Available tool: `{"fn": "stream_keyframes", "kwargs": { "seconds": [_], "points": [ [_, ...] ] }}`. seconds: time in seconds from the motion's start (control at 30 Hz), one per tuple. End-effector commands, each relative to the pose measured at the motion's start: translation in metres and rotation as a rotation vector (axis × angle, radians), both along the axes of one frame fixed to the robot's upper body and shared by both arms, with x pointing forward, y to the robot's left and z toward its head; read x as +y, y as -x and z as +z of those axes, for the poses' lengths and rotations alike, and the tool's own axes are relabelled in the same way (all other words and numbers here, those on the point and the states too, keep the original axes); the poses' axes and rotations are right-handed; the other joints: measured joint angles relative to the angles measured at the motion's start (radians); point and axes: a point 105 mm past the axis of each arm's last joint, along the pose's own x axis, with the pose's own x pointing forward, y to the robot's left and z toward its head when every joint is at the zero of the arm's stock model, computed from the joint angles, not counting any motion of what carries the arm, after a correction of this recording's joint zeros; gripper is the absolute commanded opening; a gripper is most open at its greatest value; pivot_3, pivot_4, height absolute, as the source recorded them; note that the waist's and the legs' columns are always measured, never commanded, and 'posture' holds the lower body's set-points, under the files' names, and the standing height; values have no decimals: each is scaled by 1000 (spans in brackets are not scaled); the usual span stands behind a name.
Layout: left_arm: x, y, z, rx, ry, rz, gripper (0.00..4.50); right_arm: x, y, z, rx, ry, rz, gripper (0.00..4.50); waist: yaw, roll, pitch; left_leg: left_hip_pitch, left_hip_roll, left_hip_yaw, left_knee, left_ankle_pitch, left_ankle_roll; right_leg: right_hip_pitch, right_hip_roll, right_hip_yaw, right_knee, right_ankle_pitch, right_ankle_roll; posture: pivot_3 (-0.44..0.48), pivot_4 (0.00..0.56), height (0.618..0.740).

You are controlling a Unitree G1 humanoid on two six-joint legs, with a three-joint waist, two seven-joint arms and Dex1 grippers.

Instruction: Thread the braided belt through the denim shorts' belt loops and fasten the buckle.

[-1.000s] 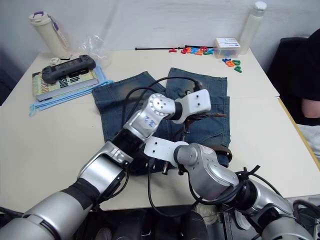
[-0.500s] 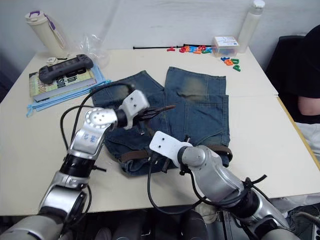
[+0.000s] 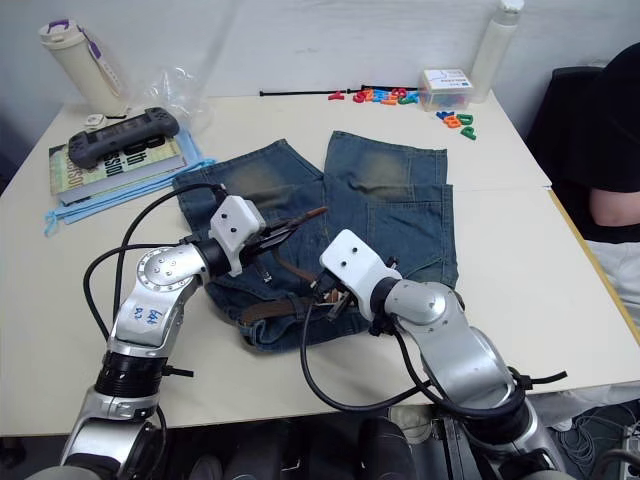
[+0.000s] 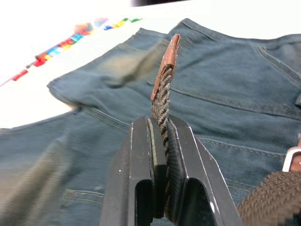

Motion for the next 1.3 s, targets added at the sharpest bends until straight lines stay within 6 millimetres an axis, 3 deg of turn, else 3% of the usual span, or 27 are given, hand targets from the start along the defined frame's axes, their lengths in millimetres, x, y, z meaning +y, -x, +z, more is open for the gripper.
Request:
{"fn": "stream_keyframes", "kwargs": {
  "seconds": [0.03, 0.1, 0.13, 0.23, 0.4, 0.6, 0.87, 1.0, 1.2, 1.3],
  "points": [
    [14, 1, 22, -122, -4, 71, 0, -15, 9, 19, -85, -46, -19, 1783, 2, 0, 0, 0, 0, 0, 0, 0, 0, 0, 0, 0, 0, 0, 0, 0, 150, 716],
    [19, 0, 20, -126, -17, 90, 0, -24, 17, 16, -83, -43, -22, 2885, 3, 0, 0, 0, 0, 0, 0, -1, 0, 0, 0, 0, -1, 0, 0, 0, 150, 716],
    [23, 0, 18, -113, -3, 110, 0, -28, 21, 13, -78, -29, -20, 3215, 3, 0, 0, 0, 0, 0, 0, -1, 0, 0, 0, 0, -2, 0, 0, 0, 150, 716],
    [29, 3, 10, -77, 3, 117, 0, -35, 31, 0, -77, 52, 0, 3215, 0, 0, 0, 0, 0, 0, -1, -1, -1, 1, 0, 0, -3, 0, 0, 0, 150, 716],
    [21, 18, 6, -48, 56, 68, 0, -29, 36, -17, -129, 123, 26, 3215, -1, -1, 2, 0, 2, 1, -1, -1, -2, 0, 2, 1, -2, 0, 0, 0, 150, 716],
    [19, 27, -3, -15, 100, 64, 0, -17, 18, -8, -275, 136, -23, 3215, 1, -1, 2, 1, 1, 1, -1, -1, -2, 1, 2, 1, -1, 0, 0, 0, 150, 716],
    [15, 36, -2, -21, 106, 39, 0, -13, 11, -20, -288, 192, -44, 3215, 4, -2, 3, 1, 1, 1, -1, 1, -6, 1, 1, 1, -2, 0, 0, 0, 150, 716],
    [11, 41, -1, -24, 106, 31, 0, -9, 14, -24, -270, 191, -32, 3215, 1, -2, 3, 1, 1, 1, -1, 1, -5, 1, 1, 1, -2, 0, 0, 0, 150, 716],
    [8, 44, 0, -16, 134, 38, 0, -15, 31, -13, -238, 119, -7, 3215, 3, -2, 3, 1, 1, 1, -1, 0, -5, 1, 1, 1, -2, 0, 0, 0, 150, 716],
    [8, 43, 3, -16, 150, 46, 0, -16, 40, -21, -210, 155, 31, 3215, 3, -2, 3, 1, 1, 1, 0, 0, -4, 1, 1, 1, -2, 0, 0, 0, 150, 716]
  ]
}}
